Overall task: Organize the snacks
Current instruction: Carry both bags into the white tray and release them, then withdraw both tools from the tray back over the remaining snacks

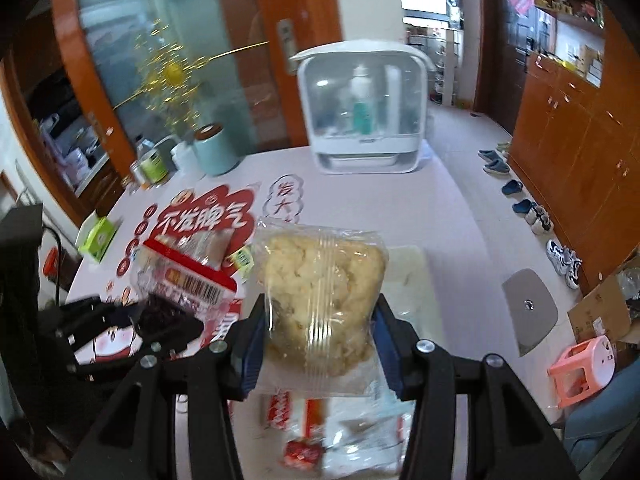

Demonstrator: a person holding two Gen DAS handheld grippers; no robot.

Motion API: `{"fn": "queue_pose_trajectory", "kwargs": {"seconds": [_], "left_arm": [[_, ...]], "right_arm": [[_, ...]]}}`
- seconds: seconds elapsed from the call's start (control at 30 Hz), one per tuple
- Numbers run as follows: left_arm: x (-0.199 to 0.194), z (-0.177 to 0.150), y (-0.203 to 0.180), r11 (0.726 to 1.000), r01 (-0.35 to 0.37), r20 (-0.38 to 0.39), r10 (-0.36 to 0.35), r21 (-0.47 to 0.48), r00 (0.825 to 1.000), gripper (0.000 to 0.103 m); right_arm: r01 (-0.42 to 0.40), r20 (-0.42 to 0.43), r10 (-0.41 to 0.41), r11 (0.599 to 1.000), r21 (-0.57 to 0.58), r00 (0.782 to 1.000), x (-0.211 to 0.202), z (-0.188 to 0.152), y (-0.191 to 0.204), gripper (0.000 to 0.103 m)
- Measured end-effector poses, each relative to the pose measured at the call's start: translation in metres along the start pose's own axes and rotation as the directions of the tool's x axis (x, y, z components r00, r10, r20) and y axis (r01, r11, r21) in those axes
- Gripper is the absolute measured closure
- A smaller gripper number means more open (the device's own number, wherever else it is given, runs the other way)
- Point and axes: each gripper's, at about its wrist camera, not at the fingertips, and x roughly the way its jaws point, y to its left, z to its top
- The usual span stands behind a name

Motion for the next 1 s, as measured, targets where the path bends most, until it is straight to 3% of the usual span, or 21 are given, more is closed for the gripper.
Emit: {"fn": "queue_pose_trajectory", "kwargs": {"seconds": [0.27,0.3,0.37,0.47,0.57,0.63,0.8,1.0], "left_arm": [[0.035,0.024,-0.021,0.999,-0.038,-0.045,0.036,-0.023,0.998,0.063],[0.040,0.026,-0.021,0.998,-0.046,-0.050,0.045,-0.031,0.998,0.059],[0.046,0.026,-0.018,0.998,-0.058,-0.063,0.056,-0.040,0.996,0.039],[0.051,0.027,-0.014,0.996,-0.071,-0.066,0.067,-0.057,0.996,0.021],[0.051,0.023,-0.007,0.994,-0.085,-0.063,0.081,-0.064,0.995,0.020],[0.049,0.021,-0.004,0.993,-0.094,-0.062,0.090,-0.069,0.994,0.020],[0.041,0.016,0.007,0.982,-0.165,-0.047,0.161,-0.087,0.986,0.020],[0.033,0.009,0.017,0.983,-0.147,-0.066,0.140,-0.112,0.988,0.020]], "right_arm": [[0.014,-0.047,-0.012,0.999,0.038,0.999,0.037,0.027,-0.035,0.053],[0.015,-0.063,-0.013,0.999,0.039,0.998,0.045,0.029,-0.037,0.053],[0.004,-0.084,0.000,0.999,0.046,0.996,0.055,0.030,-0.040,0.053],[-0.031,-0.113,0.039,0.997,0.070,0.993,0.074,0.030,-0.043,0.051],[-0.001,-0.111,0.008,0.998,0.061,0.994,0.081,0.029,-0.042,0.037],[-0.007,-0.113,0.014,0.998,0.064,0.993,0.082,0.029,-0.042,0.034],[-0.028,-0.125,0.035,0.998,0.055,0.992,0.085,0.026,-0.038,0.034],[-0.037,-0.146,0.043,0.999,0.037,0.988,0.085,0.014,-0.031,0.034]]}}
